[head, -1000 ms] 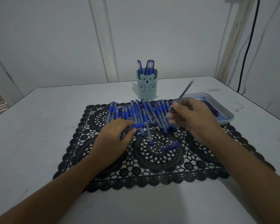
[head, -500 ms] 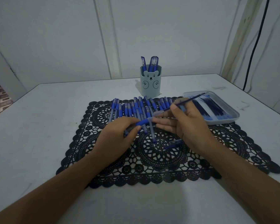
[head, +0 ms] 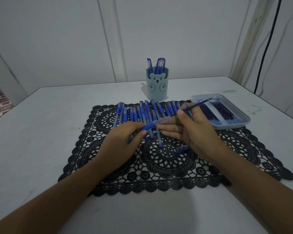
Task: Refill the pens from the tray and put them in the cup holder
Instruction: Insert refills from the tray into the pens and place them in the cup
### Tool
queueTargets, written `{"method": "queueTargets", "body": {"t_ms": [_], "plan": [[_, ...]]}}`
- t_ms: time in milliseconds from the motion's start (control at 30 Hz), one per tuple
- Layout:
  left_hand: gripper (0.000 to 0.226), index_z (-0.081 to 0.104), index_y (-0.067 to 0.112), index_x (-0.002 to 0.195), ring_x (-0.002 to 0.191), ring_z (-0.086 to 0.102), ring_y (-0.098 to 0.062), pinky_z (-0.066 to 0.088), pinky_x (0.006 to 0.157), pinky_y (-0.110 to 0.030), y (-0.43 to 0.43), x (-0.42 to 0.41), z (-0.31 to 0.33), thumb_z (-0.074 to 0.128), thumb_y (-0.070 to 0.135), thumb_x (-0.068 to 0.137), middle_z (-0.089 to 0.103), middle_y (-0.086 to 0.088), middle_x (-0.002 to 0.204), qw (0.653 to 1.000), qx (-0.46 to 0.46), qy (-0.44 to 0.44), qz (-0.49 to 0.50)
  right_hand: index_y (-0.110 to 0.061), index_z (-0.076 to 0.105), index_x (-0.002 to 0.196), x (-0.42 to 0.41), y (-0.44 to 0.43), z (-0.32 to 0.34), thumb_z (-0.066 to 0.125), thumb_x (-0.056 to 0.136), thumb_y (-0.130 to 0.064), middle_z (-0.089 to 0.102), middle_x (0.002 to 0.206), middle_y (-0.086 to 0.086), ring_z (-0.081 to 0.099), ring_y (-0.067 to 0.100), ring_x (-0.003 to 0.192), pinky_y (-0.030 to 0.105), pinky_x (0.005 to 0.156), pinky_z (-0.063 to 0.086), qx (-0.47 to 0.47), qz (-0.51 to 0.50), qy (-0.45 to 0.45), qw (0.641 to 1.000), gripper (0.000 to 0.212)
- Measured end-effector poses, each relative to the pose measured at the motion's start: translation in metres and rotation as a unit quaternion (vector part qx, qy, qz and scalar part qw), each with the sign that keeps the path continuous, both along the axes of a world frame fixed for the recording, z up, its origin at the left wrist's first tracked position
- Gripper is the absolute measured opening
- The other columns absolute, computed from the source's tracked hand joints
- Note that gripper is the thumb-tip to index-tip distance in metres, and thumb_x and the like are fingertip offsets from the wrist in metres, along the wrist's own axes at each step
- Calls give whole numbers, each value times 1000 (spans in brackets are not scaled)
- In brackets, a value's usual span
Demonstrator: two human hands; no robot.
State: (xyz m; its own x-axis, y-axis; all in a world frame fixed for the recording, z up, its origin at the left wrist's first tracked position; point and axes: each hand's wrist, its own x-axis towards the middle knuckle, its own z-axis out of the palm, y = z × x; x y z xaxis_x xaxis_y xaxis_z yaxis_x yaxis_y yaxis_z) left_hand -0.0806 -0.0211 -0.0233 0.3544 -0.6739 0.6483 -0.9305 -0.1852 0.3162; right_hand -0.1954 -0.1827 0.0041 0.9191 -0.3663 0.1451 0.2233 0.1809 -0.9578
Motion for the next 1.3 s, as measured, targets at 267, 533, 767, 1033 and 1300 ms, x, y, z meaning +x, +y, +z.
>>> {"method": "queueTargets", "body": {"t_ms": [267,533,767,1033,1300], "plan": [[32,65,8,106,75,54,-3,47,67,-20,1,1,-1,48,29,89,67,1,86,1000,2,-1,-13,-15,37,93,-1,-2,0,33,98,-17,71,82,16,70,28,82,35,73,58,-33,-10,5,999,8],[33,65,7,106,76,60,-12,47,70,-25,1,1,1,46,28,90,68,-1,86,999,33,-38,-1,-18,42,91,-2,-3,0,35,98,-18,71,80,15,70,28,80,34,73,57,-45,-10,1,999,9],[33,65,7,107,73,60,-12,48,67,-27,1,2,0,46,28,90,67,-1,85,999,39,-25,0,-17,47,92,-3,-4,2,39,94,-18,71,86,16,69,29,85,34,75,57,-56,14,-11,998,8],[33,64,5,107,74,54,-4,44,68,-19,0,0,1,41,23,92,66,0,83,1000,15,-8,-19,-13,47,92,-5,-6,5,32,98,-12,70,94,17,68,29,89,35,77,57,-26,52,-6,998,16],[34,63,5,101,68,49,12,34,63,-1,-1,-1,2,35,24,93,55,10,73,1000,1,29,-12,-13,47,91,-4,-1,4,33,96,-12,70,98,15,67,30,95,40,83,53,-37,56,-38,997,15]]}}
